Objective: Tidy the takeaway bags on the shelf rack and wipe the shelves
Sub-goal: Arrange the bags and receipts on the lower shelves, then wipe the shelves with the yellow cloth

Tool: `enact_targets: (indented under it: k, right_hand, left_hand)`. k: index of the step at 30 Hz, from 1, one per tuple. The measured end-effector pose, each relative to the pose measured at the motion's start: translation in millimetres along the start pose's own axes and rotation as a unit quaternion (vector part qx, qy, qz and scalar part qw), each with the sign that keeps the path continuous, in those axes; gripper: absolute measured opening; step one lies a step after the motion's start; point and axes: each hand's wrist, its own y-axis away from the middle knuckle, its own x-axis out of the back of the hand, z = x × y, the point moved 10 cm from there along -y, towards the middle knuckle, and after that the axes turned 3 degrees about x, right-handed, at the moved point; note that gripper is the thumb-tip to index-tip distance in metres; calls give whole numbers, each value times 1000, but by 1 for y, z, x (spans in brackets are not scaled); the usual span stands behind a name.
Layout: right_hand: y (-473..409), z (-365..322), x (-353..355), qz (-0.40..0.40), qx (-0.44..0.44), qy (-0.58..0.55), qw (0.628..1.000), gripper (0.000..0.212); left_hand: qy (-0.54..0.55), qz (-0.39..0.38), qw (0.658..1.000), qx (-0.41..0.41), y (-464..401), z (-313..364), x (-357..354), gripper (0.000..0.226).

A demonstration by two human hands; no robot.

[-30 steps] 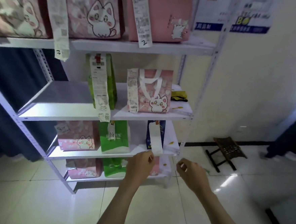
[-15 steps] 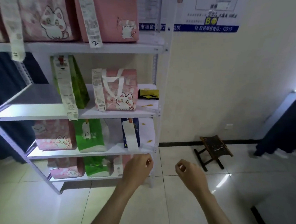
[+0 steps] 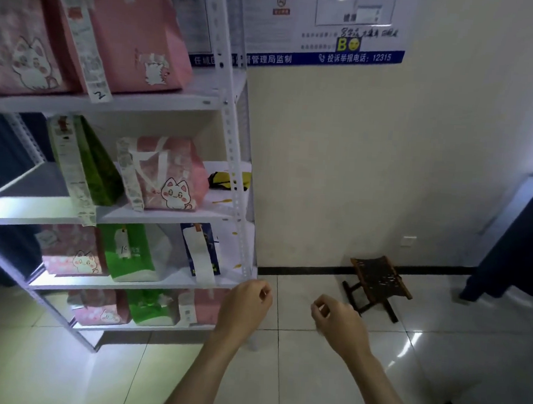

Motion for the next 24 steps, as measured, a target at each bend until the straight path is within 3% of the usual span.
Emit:
enact_targets:
  k: [14,24]
  right_hand:
    - [-194,33,16,-63,72,98,991,16]
    - [-329,28,-13,-109,140,79,981,16]
  left_hand:
    - [40,73,996,31,-173,25,-30,23]
    - [27,117,989,86,-267,19,-25,24]
